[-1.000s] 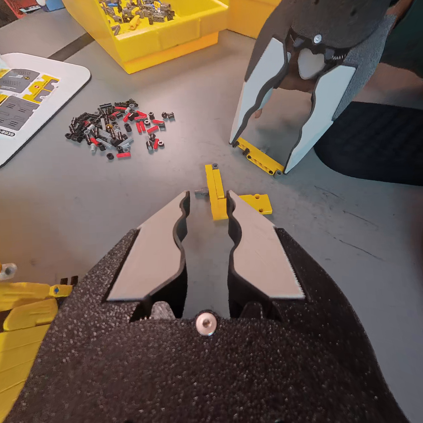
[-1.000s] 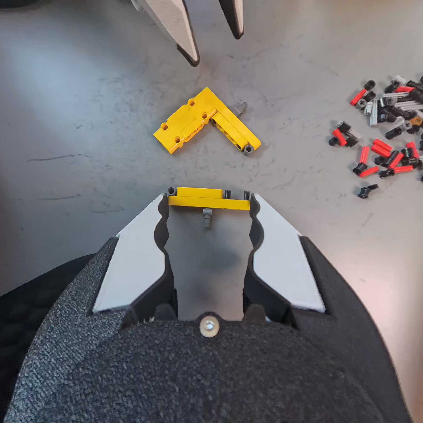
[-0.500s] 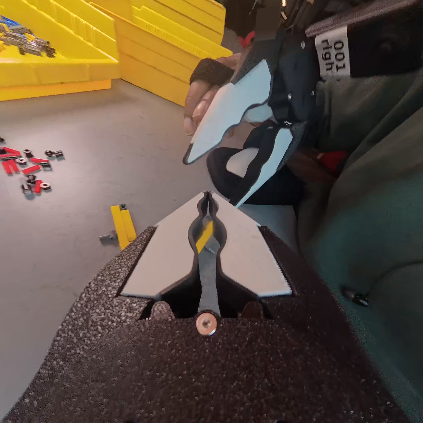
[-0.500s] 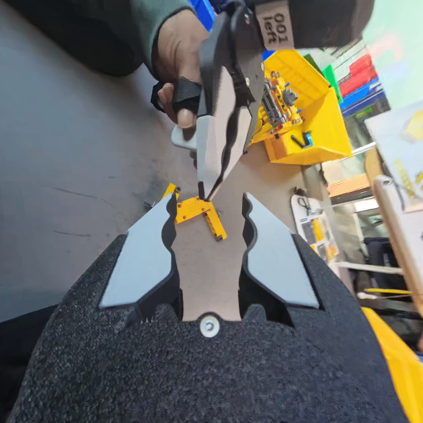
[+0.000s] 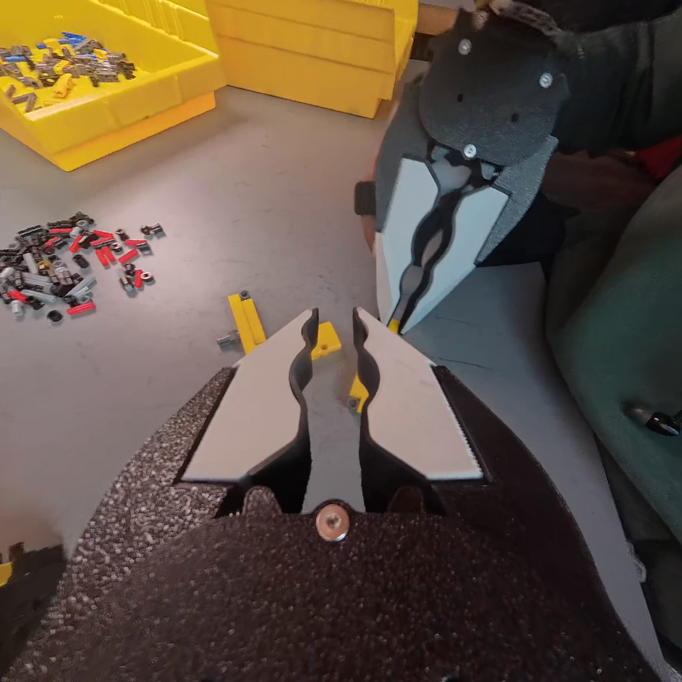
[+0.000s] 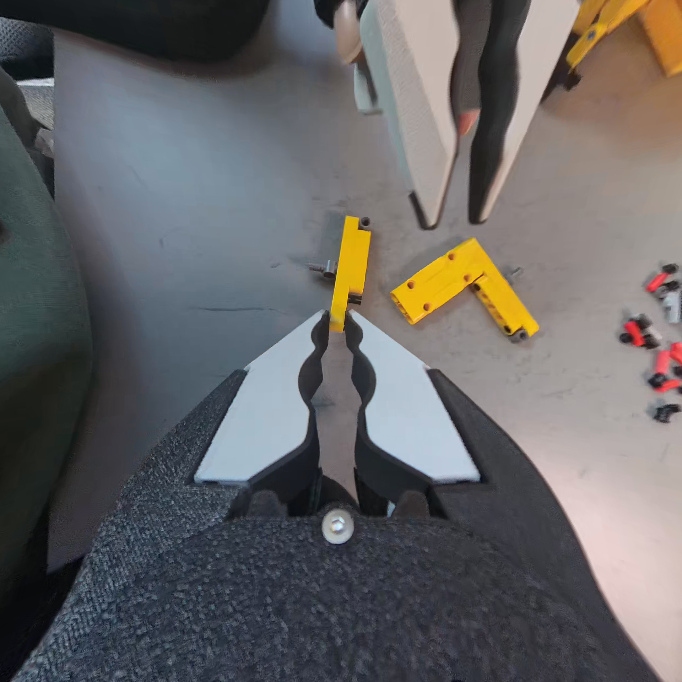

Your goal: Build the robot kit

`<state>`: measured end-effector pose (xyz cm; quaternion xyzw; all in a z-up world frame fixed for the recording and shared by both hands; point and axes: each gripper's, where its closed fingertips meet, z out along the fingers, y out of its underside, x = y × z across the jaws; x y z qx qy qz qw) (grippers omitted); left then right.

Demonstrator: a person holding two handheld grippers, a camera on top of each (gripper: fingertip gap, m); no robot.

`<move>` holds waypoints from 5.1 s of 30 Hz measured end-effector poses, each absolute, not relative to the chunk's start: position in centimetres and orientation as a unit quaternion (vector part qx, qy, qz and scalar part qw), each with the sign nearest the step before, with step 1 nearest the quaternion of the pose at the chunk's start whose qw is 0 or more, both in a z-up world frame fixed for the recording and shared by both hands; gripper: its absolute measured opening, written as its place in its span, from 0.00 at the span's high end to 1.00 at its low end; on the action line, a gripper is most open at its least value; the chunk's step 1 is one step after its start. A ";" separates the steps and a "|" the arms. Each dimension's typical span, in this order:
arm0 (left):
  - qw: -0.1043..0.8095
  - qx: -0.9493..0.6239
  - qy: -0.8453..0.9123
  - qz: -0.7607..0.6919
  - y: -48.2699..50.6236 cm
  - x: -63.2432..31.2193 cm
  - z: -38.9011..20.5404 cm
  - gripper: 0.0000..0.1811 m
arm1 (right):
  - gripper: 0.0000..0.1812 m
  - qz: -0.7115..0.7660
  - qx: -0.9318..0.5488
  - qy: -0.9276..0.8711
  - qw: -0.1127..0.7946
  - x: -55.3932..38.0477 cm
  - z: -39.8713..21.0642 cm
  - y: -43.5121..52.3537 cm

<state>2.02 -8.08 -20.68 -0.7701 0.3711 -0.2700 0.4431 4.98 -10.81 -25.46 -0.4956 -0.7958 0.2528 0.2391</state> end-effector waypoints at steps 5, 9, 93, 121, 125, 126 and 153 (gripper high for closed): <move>0.386 -0.761 0.413 -0.319 -10.4 4.0 -21.6 0.84 | 0.96 0.149 -0.270 -0.862 0.402 4.6 -20.9 -9.7; 0.385 -0.745 0.423 -0.342 -11.0 4.8 -21.1 0.91 | 0.96 0.045 -0.088 -0.874 0.476 4.4 -18.9 -10.1; 0.576 -0.693 0.352 -0.253 -7.2 1.7 -15.8 0.92 | 0.93 0.069 -0.159 -0.715 0.678 0.6 -16.1 -5.8; 0.565 -0.671 0.461 -0.136 -8.2 4.5 -18.2 0.97 | 0.96 0.397 -0.382 -0.748 0.371 3.4 -19.8 -7.9; 0.552 -0.674 0.453 -0.190 -8.7 4.9 -18.6 0.92 | 0.96 0.412 -0.385 -0.747 0.352 3.5 -19.8 -8.3; 0.549 -0.677 0.451 -0.192 -8.6 4.8 -18.8 0.95 | 0.96 0.420 -0.386 -0.745 0.345 3.6 -19.7 -8.5; 0.457 -0.738 0.485 -0.108 -8.0 0.3 -23.9 0.89 | 0.96 0.348 -0.398 -0.768 0.362 4.3 -22.6 -4.5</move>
